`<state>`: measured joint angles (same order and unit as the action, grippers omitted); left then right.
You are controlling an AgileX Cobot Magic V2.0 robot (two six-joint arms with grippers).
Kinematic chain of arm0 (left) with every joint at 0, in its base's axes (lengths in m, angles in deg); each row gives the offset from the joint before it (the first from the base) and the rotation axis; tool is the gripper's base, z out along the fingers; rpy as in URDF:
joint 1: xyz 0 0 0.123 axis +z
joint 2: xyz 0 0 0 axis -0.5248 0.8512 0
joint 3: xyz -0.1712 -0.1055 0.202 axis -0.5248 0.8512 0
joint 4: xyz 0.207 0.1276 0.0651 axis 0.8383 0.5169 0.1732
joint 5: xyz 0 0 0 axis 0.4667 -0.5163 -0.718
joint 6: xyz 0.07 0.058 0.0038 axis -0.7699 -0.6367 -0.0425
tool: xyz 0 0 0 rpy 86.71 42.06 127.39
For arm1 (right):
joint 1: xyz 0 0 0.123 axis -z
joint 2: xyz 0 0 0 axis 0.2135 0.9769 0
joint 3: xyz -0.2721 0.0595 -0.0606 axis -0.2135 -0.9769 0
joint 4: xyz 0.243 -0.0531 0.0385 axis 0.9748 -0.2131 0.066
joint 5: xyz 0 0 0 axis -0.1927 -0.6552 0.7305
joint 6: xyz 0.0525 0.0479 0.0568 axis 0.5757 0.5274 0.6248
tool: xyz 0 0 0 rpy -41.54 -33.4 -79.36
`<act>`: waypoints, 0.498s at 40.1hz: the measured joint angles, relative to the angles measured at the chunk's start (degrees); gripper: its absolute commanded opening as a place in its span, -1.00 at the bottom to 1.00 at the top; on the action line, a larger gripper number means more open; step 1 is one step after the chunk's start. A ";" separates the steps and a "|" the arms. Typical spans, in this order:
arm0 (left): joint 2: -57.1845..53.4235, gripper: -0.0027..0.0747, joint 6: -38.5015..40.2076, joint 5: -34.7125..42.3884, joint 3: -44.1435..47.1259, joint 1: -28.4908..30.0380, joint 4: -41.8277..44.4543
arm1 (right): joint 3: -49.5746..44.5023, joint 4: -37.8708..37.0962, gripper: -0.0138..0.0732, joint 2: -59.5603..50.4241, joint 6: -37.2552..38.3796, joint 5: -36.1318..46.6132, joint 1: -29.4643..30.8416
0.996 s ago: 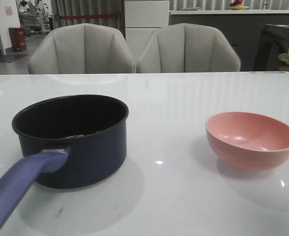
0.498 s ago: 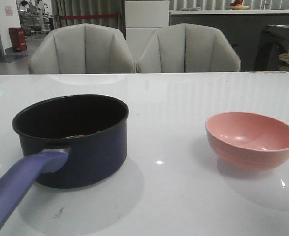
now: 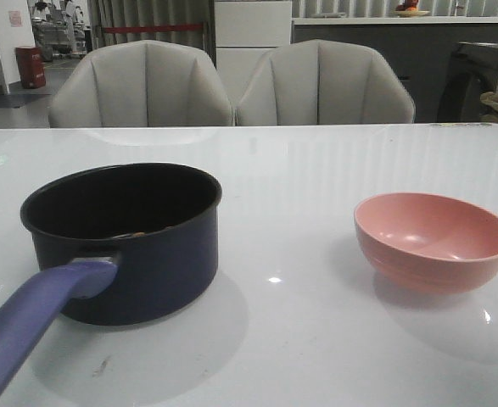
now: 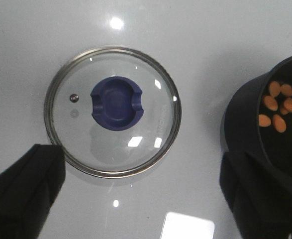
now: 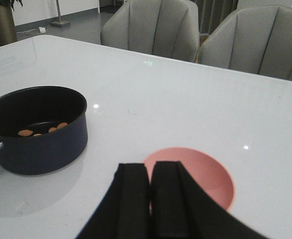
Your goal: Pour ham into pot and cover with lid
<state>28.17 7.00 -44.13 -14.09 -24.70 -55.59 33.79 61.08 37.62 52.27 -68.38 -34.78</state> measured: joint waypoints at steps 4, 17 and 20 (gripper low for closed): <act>5.69 0.83 0.00 -1.18 -2.23 0.00 0.17 | 0.00 0.00 -0.31 0.00 0.00 0.00 0.00; 19.81 0.83 0.00 -1.80 -6.60 0.00 0.86 | 0.00 0.00 -0.31 0.00 0.00 0.00 0.00; 22.56 0.83 0.02 -1.80 -7.30 0.00 1.39 | 0.00 0.00 -0.31 0.00 0.00 0.00 0.00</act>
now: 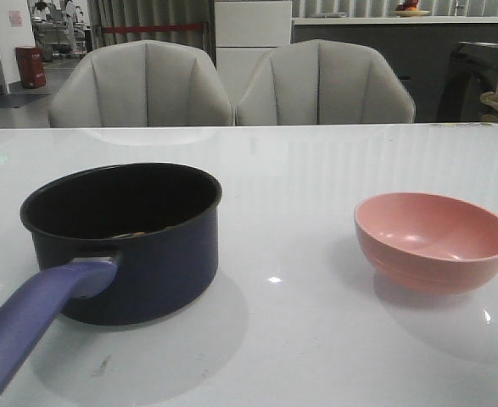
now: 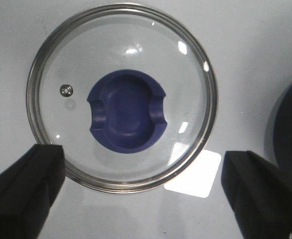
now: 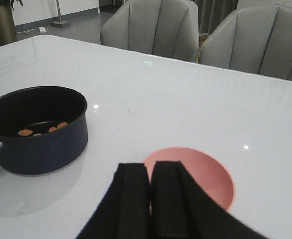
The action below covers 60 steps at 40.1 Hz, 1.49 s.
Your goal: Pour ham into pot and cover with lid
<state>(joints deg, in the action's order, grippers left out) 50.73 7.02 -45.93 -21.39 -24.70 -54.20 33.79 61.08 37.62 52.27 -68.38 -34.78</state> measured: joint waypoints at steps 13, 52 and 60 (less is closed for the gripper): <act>8.23 0.83 1.70 1.11 -2.16 0.00 0.25 | 0.00 0.00 -0.31 0.00 0.00 0.00 0.00; 18.72 -0.50 2.24 -1.74 -7.89 0.00 0.30 | 0.00 0.00 -0.31 0.00 0.00 0.00 0.00; 18.84 -0.64 2.24 -5.19 -10.14 0.00 0.23 | 0.00 0.00 -0.31 0.00 0.00 0.00 0.00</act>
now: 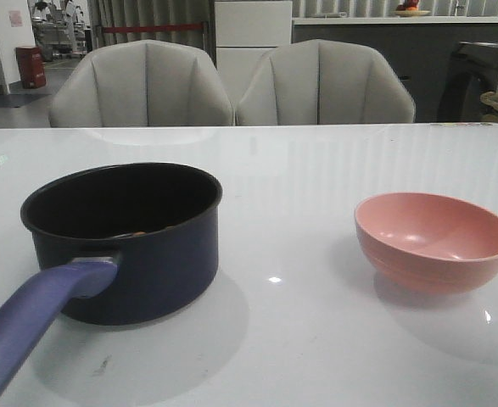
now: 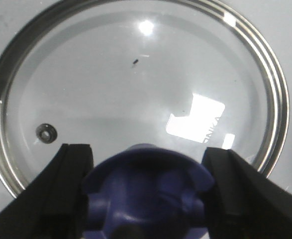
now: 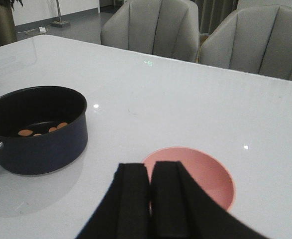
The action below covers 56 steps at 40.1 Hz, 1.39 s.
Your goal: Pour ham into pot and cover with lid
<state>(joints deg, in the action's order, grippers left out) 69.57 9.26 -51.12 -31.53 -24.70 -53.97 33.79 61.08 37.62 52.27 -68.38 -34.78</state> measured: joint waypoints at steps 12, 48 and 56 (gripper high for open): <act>0.08 -0.64 -0.31 -5.90 -4.05 0.00 0.00 | 0.00 0.00 -0.31 0.00 0.00 0.00 0.00; -8.02 -0.64 -5.24 -9.12 -13.41 -16.49 0.47 | 0.00 0.00 -0.31 0.00 0.00 0.00 0.00; -8.02 -0.64 -5.24 -9.20 -17.03 -22.10 0.34 | 0.00 0.00 -0.31 0.00 0.00 0.00 0.00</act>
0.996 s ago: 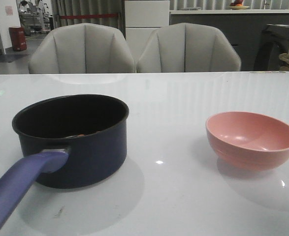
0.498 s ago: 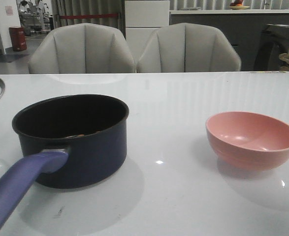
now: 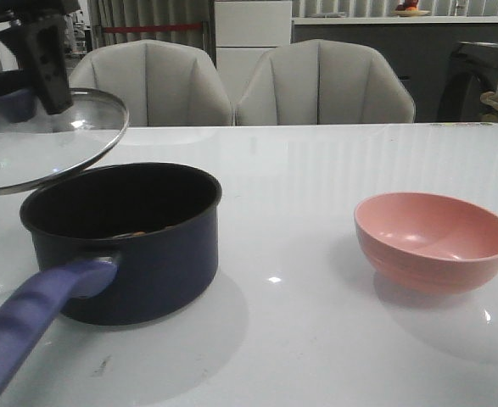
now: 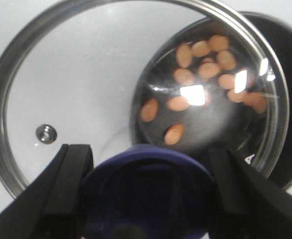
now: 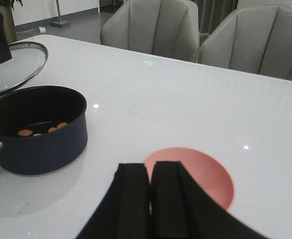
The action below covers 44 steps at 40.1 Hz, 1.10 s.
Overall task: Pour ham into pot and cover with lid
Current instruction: 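Carry the glass lid over the saucepan and lower it on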
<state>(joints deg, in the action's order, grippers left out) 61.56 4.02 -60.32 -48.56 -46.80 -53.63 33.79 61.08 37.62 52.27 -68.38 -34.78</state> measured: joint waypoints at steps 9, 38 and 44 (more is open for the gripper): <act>1.91 -0.64 -0.27 -0.11 -1.56 -5.60 2.99 | 0.00 0.00 -0.31 0.00 0.00 0.00 0.00; 6.86 -0.64 -1.46 0.31 -2.58 -11.89 3.94 | 0.00 0.00 -0.31 0.00 0.00 0.00 0.00; 7.85 -0.64 -1.46 0.58 -2.90 -12.11 3.61 | 0.00 0.00 -0.31 0.00 0.00 0.00 0.00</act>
<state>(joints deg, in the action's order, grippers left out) 69.41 2.56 -59.74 -51.46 -58.91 -50.02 33.79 61.08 37.62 52.27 -68.38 -34.78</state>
